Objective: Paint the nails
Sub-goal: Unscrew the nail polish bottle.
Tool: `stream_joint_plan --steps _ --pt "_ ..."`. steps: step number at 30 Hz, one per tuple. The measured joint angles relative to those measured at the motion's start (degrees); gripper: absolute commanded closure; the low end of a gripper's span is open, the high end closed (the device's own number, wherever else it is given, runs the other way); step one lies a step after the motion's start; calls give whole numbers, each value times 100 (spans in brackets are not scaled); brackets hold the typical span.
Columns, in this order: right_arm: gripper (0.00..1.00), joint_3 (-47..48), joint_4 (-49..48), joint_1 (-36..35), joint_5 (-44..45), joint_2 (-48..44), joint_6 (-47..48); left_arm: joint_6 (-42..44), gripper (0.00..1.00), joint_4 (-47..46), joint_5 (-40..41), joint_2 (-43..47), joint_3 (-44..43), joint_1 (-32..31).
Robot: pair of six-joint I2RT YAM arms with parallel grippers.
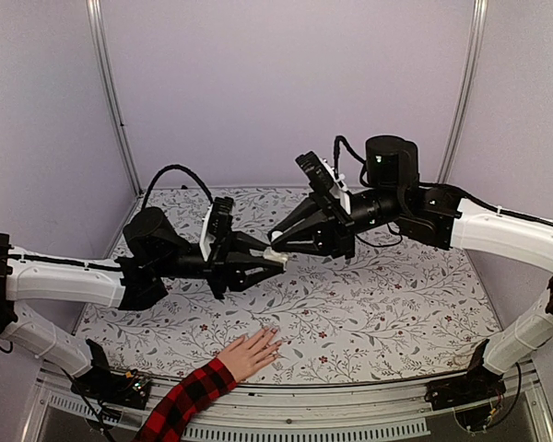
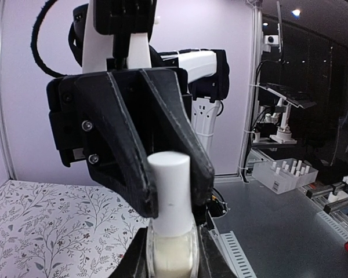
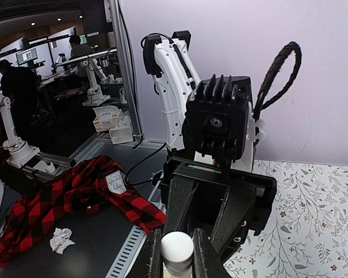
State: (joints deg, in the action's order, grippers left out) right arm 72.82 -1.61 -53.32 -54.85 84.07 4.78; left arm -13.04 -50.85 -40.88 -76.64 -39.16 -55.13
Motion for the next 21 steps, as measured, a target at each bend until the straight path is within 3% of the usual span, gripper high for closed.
stream_joint_plan --steps 6,10,12,21 --pt "52 0 44 4 131 0 -50 125 100 22 127 0 0 -7" --pt "33 -15 83 35 540 -74 -87 284 100 63 431 13 0 -24" --pt "29 -22 85 52 811 -140 -116 363 100 136 745 33 0 -37" --pt "28 -42 85 92 2269 -188 -511 461 100 780 2566 66 -44 -48"
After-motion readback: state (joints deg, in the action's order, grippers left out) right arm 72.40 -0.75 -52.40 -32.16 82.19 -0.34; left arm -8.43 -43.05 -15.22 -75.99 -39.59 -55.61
